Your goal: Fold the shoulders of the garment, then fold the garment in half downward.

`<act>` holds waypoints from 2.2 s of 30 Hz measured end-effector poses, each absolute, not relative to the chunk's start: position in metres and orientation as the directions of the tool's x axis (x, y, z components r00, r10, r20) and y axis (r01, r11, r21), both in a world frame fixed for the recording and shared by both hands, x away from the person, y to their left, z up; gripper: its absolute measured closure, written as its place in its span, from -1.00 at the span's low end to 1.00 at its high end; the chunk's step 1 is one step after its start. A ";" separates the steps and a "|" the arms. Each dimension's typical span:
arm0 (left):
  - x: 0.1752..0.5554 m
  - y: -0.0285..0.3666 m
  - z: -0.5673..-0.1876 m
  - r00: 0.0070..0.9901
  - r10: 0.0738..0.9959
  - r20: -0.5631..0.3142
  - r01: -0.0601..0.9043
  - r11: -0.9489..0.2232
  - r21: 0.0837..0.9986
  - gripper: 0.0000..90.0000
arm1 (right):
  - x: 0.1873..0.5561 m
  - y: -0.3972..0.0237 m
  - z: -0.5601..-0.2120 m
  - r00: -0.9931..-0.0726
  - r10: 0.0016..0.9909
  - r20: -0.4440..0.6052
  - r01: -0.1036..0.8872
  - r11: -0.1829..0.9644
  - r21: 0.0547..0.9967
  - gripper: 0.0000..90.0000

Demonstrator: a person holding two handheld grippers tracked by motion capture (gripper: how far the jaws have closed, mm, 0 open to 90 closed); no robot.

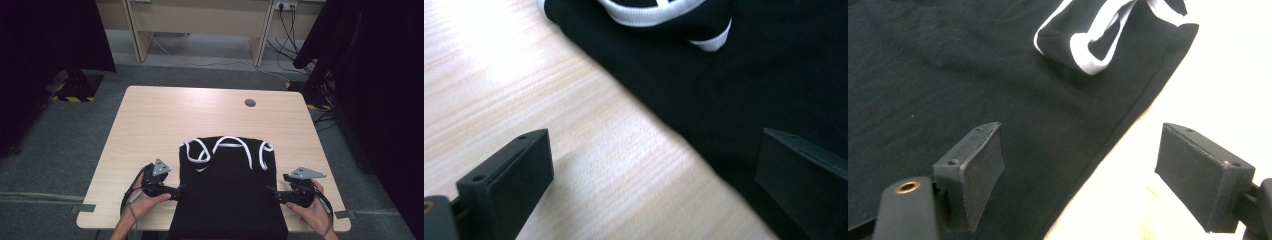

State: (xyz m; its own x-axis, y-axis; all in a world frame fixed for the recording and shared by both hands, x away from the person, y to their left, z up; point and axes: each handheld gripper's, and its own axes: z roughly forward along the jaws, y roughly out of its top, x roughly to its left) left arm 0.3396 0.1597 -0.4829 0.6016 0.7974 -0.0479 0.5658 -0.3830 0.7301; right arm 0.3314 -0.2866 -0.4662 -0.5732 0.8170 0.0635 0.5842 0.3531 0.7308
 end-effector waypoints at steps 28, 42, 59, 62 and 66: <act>0.314 0.178 -0.486 0.589 0.808 -0.020 0.568 -0.395 0.722 -0.99 | 0.299 -0.298 -0.476 -0.567 0.820 0.085 0.600 0.340 0.724 -0.60; 0.314 0.179 -0.486 0.584 0.812 -0.024 0.571 -0.389 0.723 -0.99 | 0.297 -0.299 -0.476 -0.566 0.820 0.084 0.599 0.339 0.725 -0.61; 0.354 0.161 -0.467 0.587 0.800 -0.125 0.580 -0.308 0.754 -0.97 | 0.312 -0.306 -0.466 -0.561 0.821 0.104 0.595 0.313 0.740 -0.62; 0.364 0.155 -0.465 0.584 0.803 -0.120 0.581 -0.310 0.752 -0.97 | 0.318 -0.304 -0.463 -0.559 0.822 0.104 0.594 0.310 0.742 -0.62; 0.378 0.149 -0.461 0.569 0.813 -0.120 0.576 -0.290 0.764 -0.97 | 0.326 -0.300 -0.459 -0.565 0.819 0.101 0.590 0.315 0.743 -0.62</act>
State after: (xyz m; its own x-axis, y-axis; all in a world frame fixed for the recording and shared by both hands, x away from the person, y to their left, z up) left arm 0.3781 0.1487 -0.4612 0.5695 0.8131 -0.1205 0.5758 -0.2900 0.7644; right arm 0.3264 -0.3004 -0.4593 -0.5653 0.8186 0.1014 0.5901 0.3155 0.7431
